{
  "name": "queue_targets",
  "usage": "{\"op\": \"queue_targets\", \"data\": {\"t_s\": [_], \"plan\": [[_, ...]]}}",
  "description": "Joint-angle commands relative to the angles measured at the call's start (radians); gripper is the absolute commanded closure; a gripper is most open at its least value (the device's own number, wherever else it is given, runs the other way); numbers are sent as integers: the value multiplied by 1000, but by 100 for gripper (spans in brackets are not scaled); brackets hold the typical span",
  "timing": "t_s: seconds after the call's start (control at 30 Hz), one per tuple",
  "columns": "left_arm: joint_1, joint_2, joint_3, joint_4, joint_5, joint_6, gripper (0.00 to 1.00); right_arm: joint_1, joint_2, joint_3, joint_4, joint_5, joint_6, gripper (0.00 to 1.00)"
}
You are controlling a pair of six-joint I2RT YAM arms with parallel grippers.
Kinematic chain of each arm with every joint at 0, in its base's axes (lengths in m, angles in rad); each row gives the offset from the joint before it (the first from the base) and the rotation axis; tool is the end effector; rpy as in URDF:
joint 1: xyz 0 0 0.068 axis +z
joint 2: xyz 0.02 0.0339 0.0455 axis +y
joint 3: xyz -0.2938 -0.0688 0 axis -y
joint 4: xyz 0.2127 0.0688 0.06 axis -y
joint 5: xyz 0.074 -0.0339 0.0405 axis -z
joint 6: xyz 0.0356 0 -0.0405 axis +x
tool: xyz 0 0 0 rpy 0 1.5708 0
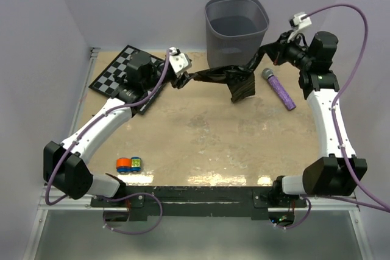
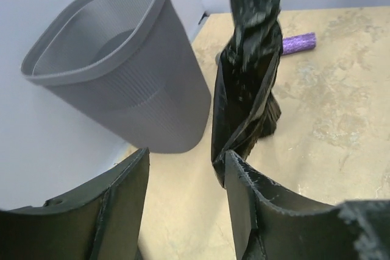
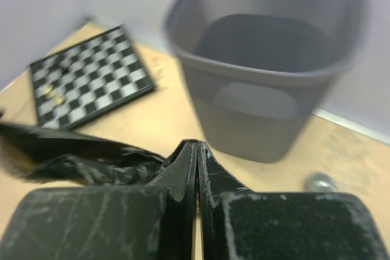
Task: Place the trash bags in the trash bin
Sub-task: Unfold the trash bag at the center of the board.
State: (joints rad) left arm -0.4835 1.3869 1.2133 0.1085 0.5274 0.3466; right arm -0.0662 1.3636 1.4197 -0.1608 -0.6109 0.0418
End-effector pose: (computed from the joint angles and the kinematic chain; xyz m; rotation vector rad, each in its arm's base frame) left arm 0.2490 -0.1510 0.4179 1.0177 1.3037 -0.5346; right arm 0.2719 0.0024 0.4621 -0.3709 1.6384 0.4918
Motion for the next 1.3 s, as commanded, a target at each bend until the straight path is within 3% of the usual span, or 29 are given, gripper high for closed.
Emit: {"op": "queue_targets", "data": {"t_s": [0.0, 0.2, 0.27, 0.4, 0.57, 0.63, 0.73, 0.93, 1.07, 1.27], "plan": [[-1, -5, 115, -16, 143, 133, 42, 86, 29, 77, -14, -227, -150, 100], [-46, 81, 195, -12, 246, 201, 38, 186, 65, 153, -2, -182, -148, 100], [-61, 115, 231, -38, 285, 180, 38, 189, 74, 165, 45, -138, -50, 100], [-76, 167, 330, -273, 268, 214, 37, 149, 78, 199, 194, -122, 211, 100], [-41, -18, 16, -124, -16, 69, 39, 151, 130, 352, 191, -108, 190, 100], [-32, -93, -87, -86, -53, 60, 39, 151, 134, 355, 201, -102, 181, 100], [-32, -156, -117, -32, -43, 25, 36, 152, 134, 326, 213, -124, 178, 100], [-32, -115, 121, -151, 150, 20, 33, 180, 129, 288, 182, -194, 83, 100], [-30, -69, 198, -61, 198, -56, 34, 200, 135, 291, 164, -263, 58, 100], [-35, 50, 365, -135, 302, -49, 36, 209, 115, 274, 139, -282, 38, 100]]}}
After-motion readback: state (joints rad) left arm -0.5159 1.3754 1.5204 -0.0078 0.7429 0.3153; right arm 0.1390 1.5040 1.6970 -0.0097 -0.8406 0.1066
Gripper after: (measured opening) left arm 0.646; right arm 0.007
